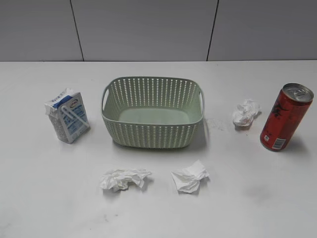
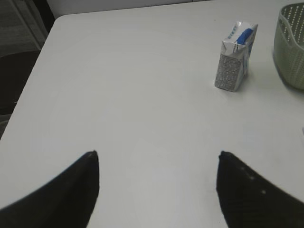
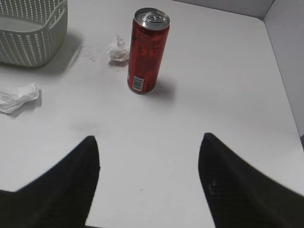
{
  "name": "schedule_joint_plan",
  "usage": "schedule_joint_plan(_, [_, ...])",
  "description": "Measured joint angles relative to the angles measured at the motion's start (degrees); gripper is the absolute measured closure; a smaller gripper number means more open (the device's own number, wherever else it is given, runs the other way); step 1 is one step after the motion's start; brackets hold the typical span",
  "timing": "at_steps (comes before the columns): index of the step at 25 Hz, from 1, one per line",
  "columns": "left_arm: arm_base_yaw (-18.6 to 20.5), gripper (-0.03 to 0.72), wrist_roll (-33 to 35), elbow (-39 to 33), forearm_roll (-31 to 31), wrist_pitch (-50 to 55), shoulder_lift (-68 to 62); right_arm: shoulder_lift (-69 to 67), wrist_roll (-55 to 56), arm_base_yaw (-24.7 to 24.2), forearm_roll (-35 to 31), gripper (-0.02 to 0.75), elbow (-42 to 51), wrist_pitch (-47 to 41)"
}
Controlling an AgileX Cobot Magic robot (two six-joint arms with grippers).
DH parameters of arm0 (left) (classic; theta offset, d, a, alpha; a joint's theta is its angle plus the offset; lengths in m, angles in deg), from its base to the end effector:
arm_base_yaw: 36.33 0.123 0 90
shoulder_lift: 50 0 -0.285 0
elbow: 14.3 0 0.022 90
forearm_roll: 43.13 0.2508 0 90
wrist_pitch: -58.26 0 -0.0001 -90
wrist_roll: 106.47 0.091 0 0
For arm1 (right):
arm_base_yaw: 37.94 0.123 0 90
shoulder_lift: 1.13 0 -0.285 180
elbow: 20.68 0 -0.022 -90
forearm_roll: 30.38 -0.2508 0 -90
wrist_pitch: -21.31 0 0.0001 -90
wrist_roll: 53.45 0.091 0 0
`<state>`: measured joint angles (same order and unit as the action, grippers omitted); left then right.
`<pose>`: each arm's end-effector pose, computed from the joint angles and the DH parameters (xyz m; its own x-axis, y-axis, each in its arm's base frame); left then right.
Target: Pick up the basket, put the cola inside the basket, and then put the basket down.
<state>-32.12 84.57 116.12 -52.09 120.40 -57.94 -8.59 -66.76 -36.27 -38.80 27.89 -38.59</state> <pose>-0.0031 -0.0128 0.2713 -0.4801 0.0827 -0.8733 0.1048 0.9938 0.0365 -0.0059 0.0114 0.2792 -0.4049 -0.1681 -0.8988 -0.2095 0.9739 -0.0878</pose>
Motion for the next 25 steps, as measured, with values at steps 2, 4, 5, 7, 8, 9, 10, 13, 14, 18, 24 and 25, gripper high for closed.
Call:
schedule_joint_plan(2, [0.0,0.102,0.0,0.0,0.0,0.0,0.0,0.0,0.0,0.0,0.0,0.239,0.0,0.0])
schedule_joint_plan(4, [0.0,0.102,0.0,0.0,0.0,0.0,0.0,0.0,0.0,0.0,0.1,0.239,0.0,0.0])
schedule_joint_plan(5, [0.0,0.102,0.0,0.0,0.0,-0.1,0.0,0.0,0.0,0.0,0.1,0.239,0.0,0.0])
schedule_joint_plan(7, [0.0,0.104,0.0,0.0,-0.1,-0.2,0.0,0.0,0.0,0.0,0.1,0.239,0.0,0.0])
schedule_joint_plan(8, [0.0,0.104,0.0,0.1,-0.2,-0.5,0.0,0.0,0.0,0.0,0.1,0.239,0.0,0.0])
schedule_joint_plan(9, [0.0,0.104,0.0,0.4,-0.2,-0.9,0.0,0.0,0.0,0.0,0.1,0.239,0.0,0.0])
schedule_joint_plan(10, [0.0,0.104,0.0,0.8,-0.2,-1.4,0.0,0.0,0.0,0.0,0.1,0.239,0.0,0.0])
schedule_joint_plan(13, [0.0,0.104,0.0,2.5,-0.4,-3.1,-0.8,0.0,0.0,0.0,0.1,0.239,0.0,0.0])
schedule_joint_plan(14, [0.0,0.104,0.0,3.0,-0.4,-3.6,-1.4,0.0,0.0,0.0,0.1,0.239,0.0,0.0])
schedule_joint_plan(18, [0.0,0.106,0.0,5.2,-0.5,-5.9,-5.7,0.0,0.0,0.0,0.1,0.239,0.0,0.0])
schedule_joint_plan(24, [-0.5,0.124,0.0,9.6,-0.5,-8.8,-16.5,0.0,0.0,0.0,0.1,0.239,0.0,0.0])
schedule_joint_plan(25, [-1.2,0.125,0.0,10.2,-0.5,-9.4,-17.7,0.0,0.0,0.0,0.1,0.239,0.0,0.0])
